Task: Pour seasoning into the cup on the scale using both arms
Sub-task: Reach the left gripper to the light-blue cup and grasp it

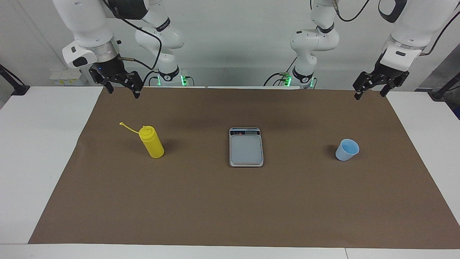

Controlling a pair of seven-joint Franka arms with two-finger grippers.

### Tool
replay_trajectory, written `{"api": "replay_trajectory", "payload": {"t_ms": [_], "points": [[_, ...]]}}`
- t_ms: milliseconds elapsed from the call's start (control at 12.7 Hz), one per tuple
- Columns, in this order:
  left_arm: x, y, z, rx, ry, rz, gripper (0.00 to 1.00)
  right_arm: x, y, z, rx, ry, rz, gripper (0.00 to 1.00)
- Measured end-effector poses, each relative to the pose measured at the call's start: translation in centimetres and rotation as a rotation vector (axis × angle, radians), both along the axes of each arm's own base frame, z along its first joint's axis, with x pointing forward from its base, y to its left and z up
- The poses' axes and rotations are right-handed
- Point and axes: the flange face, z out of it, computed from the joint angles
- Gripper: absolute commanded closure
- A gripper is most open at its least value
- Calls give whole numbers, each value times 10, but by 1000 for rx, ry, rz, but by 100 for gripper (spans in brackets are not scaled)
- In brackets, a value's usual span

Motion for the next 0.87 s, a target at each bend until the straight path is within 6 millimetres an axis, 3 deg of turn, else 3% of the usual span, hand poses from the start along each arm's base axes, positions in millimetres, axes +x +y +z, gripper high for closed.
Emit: {"api": "replay_trajectory", "payload": {"t_ms": [553, 869], "points": [[-8, -5, -9, 3, 36, -9, 0, 0, 0, 0, 0, 0, 0, 0], [-14, -4, -37, 3, 7, -10, 0, 0, 0, 0, 0, 0, 0, 0]]}}
